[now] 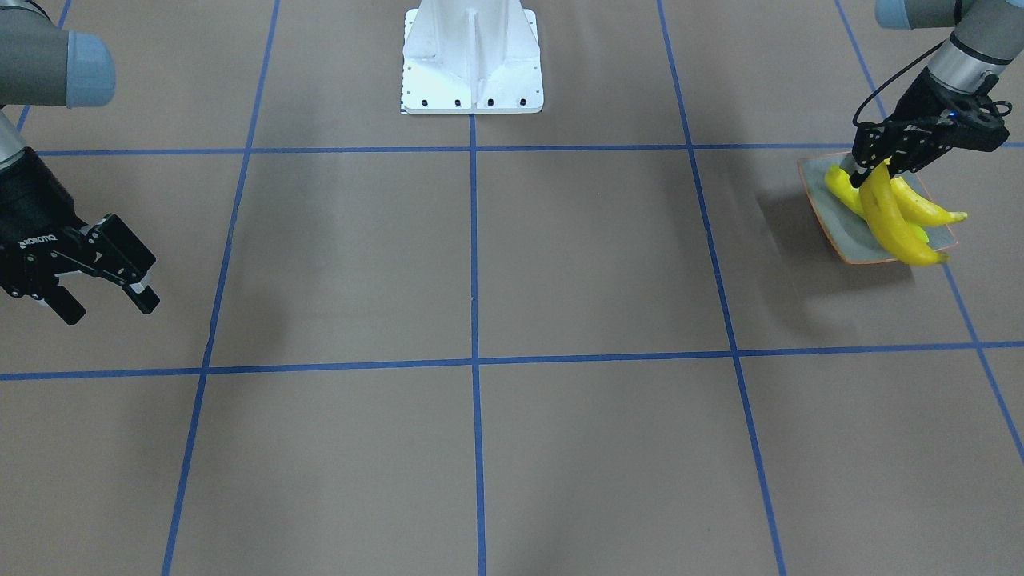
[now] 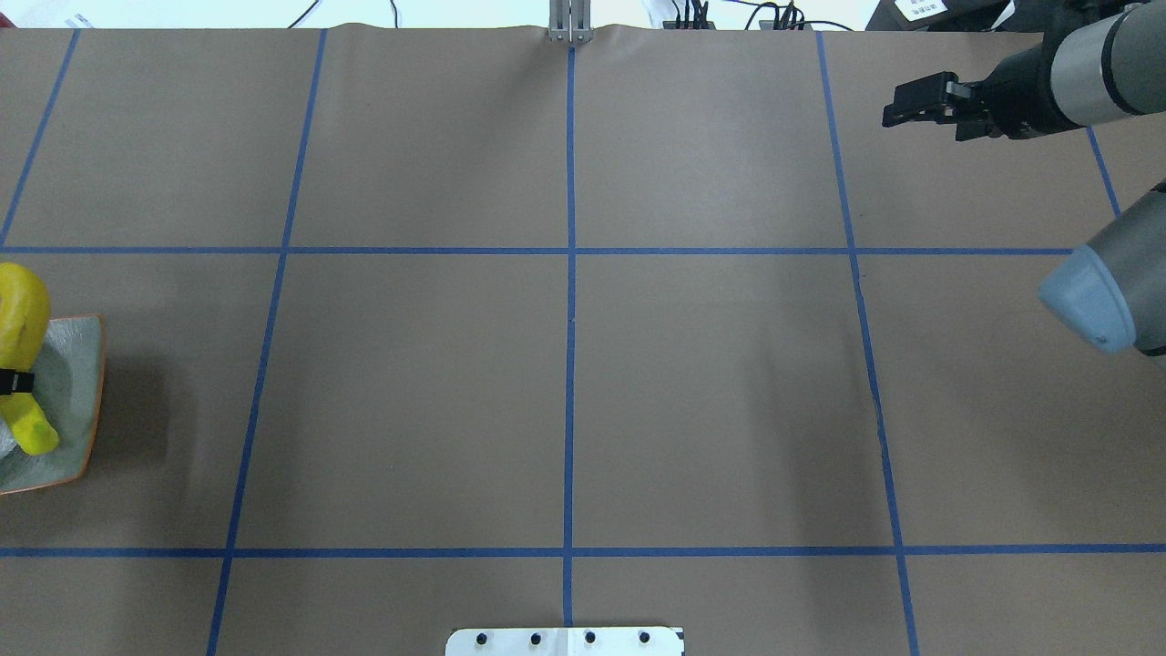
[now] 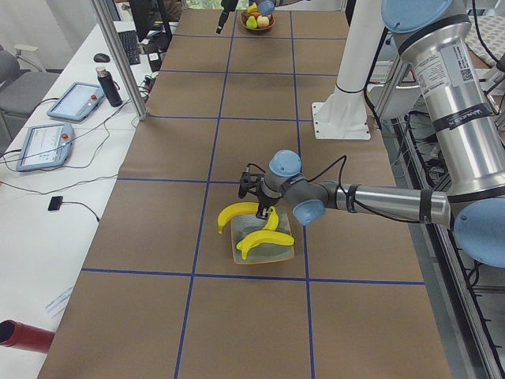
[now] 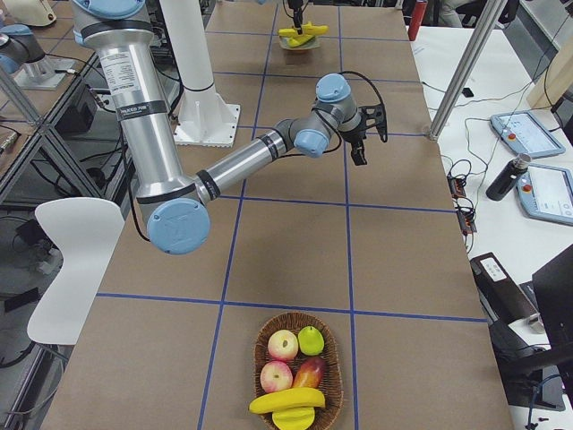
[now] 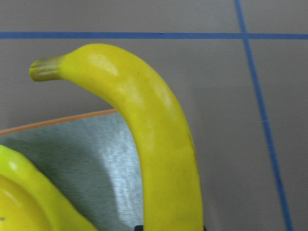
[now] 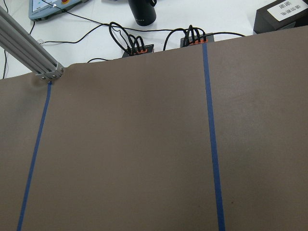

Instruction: Transfer all bananas from basket to plate

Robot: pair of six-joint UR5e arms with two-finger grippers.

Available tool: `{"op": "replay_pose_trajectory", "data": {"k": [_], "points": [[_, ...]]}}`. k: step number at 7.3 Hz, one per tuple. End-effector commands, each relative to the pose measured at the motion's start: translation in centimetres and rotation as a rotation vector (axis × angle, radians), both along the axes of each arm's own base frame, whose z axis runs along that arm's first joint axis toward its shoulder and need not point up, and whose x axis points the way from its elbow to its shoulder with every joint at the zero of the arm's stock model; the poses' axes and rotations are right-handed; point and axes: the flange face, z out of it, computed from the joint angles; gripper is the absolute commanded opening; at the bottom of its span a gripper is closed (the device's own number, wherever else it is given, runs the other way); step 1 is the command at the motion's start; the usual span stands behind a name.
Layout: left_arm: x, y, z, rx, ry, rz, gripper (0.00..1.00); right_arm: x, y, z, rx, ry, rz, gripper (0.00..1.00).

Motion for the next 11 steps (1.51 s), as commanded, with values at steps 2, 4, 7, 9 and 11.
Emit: {"op": "replay_pose_trajectory", "data": {"k": [2, 4, 7, 9, 11], "points": [[0.9, 0.1, -0.2, 0.003, -0.001, 0.032, 0.99, 0.0, 0.1, 0.4, -0.003, 0.003, 0.000, 1.00], [0.9, 0.1, -0.8, 0.014, 0.008, 0.034, 1.00, 0.2, 0.1, 0.5, -0.006, 0.004, 0.003, 1.00], [-0.3, -0.8, -5.1, 0.023, 0.144, 0.081, 1.00, 4.9, -0.4, 4.2, 0.018, 0.063, -0.043, 1.00], [0.1, -1.6, -6.1, 0.046, 0.159, 0.077, 1.00, 9.3, 2.4, 12.1, 0.031, 0.189, -0.116, 1.00], [0.5, -2.2, -7.0, 0.060, 0.175, 0.073, 1.00, 17.2, 5.3, 21.0, 0.038, 0.278, -0.196, 1.00]]}}
